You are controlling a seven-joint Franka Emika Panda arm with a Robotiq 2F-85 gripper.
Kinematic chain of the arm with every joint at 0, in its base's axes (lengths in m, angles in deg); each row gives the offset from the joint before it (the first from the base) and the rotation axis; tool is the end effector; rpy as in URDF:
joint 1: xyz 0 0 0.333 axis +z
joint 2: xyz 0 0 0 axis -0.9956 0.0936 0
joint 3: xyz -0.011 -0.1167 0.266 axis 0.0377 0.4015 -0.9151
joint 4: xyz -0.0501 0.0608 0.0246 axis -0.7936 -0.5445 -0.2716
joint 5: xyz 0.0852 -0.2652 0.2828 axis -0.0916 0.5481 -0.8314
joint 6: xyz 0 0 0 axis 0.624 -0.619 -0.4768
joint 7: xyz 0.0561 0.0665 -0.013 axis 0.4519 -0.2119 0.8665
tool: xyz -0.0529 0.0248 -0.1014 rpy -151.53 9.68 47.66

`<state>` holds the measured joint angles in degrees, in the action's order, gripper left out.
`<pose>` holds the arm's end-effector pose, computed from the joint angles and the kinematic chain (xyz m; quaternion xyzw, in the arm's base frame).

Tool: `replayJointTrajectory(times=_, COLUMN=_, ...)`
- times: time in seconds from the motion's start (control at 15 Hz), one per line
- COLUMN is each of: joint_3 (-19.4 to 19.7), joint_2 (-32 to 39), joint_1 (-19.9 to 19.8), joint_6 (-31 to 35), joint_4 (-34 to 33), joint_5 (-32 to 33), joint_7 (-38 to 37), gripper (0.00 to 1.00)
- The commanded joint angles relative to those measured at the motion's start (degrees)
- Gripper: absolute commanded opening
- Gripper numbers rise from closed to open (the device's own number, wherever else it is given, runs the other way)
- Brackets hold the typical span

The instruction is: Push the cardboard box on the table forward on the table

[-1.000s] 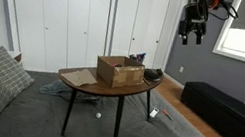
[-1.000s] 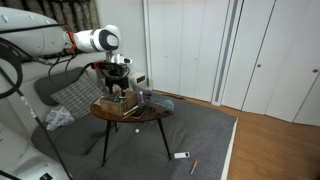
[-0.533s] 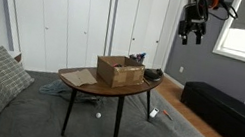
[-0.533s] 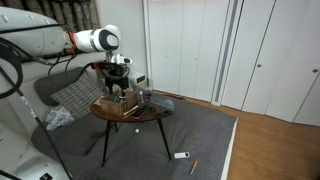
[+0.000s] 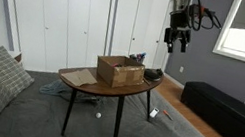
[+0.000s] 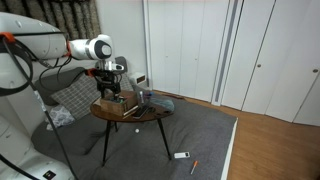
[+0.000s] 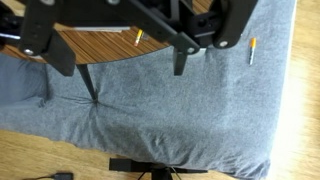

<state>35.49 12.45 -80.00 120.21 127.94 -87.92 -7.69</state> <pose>0.4706 0.0971 0.4833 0.9935 0.0093 -0.1073 0.0361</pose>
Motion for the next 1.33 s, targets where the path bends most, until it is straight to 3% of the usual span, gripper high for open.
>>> replayJointTrajectory(times=0.0, joint_3=-1.3, joint_2=-0.9, joint_1=1.0, joint_6=7.0, joint_4=5.6, joint_5=-1.3, joint_7=-3.9, gripper=1.00)
replayJointTrajectory(times=0.27, joint_3=-2.6, joint_2=0.1, joint_1=2.0, joint_6=15.4, joint_4=10.1, joint_5=-3.0, joint_7=-8.1, gripper=1.00)
replayJointTrajectory(times=0.6, joint_3=-4.9, joint_2=5.3, joint_1=3.8, joint_6=24.0, joint_4=10.7, joint_5=-3.9, joint_7=-13.6, gripper=1.00)
replayJointTrajectory(times=0.67, joint_3=-4.1, joint_2=3.5, joint_1=3.3, joint_6=21.1, joint_4=10.7, joint_5=-2.3, joint_7=-11.6, gripper=1.00)
replayJointTrajectory(times=1.27, joint_3=-4.5, joint_2=5.9, joint_1=4.0, joint_6=20.1, joint_4=9.7, joint_5=-1.3, joint_7=-9.9, gripper=1.00)
